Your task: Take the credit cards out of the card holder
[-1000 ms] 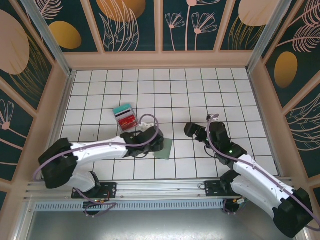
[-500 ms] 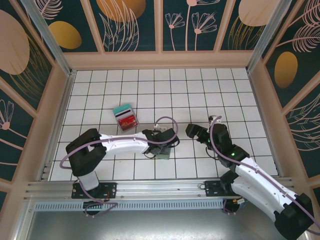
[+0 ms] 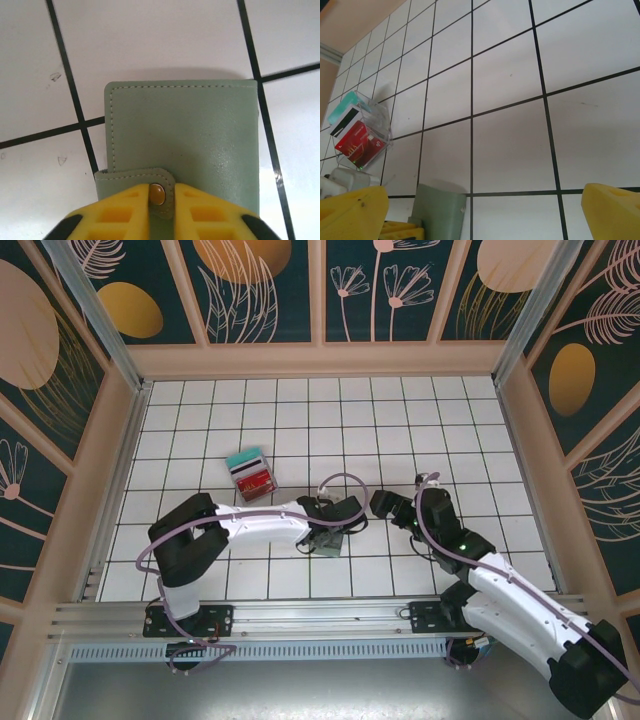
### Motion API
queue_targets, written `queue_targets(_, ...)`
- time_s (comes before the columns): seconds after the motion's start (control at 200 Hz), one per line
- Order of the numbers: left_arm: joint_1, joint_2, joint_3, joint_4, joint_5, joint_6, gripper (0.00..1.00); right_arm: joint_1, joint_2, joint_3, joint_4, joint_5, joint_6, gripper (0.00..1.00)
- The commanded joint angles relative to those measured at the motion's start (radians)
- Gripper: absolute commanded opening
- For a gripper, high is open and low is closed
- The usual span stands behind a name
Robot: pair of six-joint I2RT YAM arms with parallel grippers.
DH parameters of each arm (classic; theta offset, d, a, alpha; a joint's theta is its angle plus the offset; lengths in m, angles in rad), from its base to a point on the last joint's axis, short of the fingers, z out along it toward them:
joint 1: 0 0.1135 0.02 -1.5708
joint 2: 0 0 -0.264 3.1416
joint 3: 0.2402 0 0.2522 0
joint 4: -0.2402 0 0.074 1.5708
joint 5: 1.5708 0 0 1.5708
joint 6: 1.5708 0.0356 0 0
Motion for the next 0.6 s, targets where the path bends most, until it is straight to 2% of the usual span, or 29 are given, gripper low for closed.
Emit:
queue_targets(0.0, 0.0, 0.043, 0.0, -0.052, -0.011, 0.009, 0.09, 0.018, 0.024, -0.007, 0.043, -0.044, 0.0, 0.99)
queue_targets(0.055, 0.001, 0.03, -0.007, -0.048, -0.015, 0.006, 0.06, 0.022, 0.046, -0.003, 0.062, -0.049, -0.002, 0.99)
queue_targets(0.1, 0.001, 0.019, -0.012, -0.044, -0.02, 0.003, 0.0, 0.025, 0.07, 0.0, 0.078, -0.099, -0.003, 0.99)
queue_targets(0.25, 0.001, -0.027, -0.042, 0.004, -0.01, -0.019, 0.0, 0.034, 0.182, 0.009, 0.163, -0.239, 0.019, 0.98)
queue_targets(0.37, 0.002, -0.083, -0.087, 0.074, 0.004, -0.037, 0.0, 0.038, 0.282, 0.001, 0.251, -0.338, 0.071, 0.82)
queue_targets(0.45, 0.003, -0.128, -0.137, 0.137, 0.018, -0.052, 0.0, 0.038, 0.348, -0.008, 0.316, -0.405, 0.095, 0.67)
queue_targets(0.596, 0.005, -0.194, -0.199, 0.21, 0.042, -0.071, 0.0, 0.038, 0.435, -0.015, 0.412, -0.481, 0.118, 0.63)
